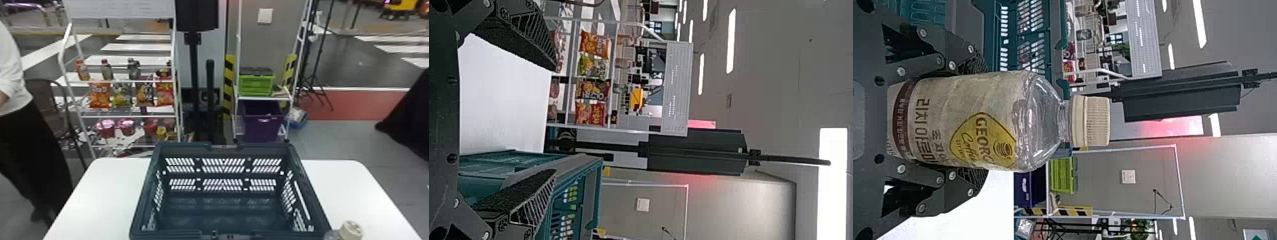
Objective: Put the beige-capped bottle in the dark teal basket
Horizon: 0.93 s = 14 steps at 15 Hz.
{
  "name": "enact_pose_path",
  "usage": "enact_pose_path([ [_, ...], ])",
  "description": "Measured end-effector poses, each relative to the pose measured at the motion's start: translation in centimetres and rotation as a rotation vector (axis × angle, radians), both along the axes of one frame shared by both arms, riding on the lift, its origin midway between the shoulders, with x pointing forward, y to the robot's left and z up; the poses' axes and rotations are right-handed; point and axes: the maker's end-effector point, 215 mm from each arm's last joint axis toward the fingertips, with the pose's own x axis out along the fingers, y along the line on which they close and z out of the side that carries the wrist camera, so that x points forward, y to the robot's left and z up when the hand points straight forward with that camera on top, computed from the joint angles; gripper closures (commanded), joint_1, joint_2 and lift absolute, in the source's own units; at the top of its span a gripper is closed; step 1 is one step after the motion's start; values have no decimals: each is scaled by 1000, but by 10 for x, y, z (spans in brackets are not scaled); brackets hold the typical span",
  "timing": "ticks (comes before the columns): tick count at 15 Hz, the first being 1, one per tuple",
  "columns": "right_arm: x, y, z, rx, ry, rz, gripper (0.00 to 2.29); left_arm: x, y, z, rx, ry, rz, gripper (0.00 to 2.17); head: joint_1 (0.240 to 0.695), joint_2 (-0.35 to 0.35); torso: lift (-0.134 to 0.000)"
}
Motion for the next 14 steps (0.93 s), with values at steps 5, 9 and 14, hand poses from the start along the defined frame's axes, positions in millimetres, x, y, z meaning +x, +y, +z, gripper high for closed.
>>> enact_pose_path([
  [5,0,0,1,1,-2,-1,2192,0,1,-1,-2,1,1,157,499,0,0],
  [9,-2,0,1,1,0,-1,2192,1,1,-1,-1,1,0,157,499,0,0],
  [14,1,5,29,6,-39,5,2192,0,0,0,-1,0,-2,157,499,0,0],
])
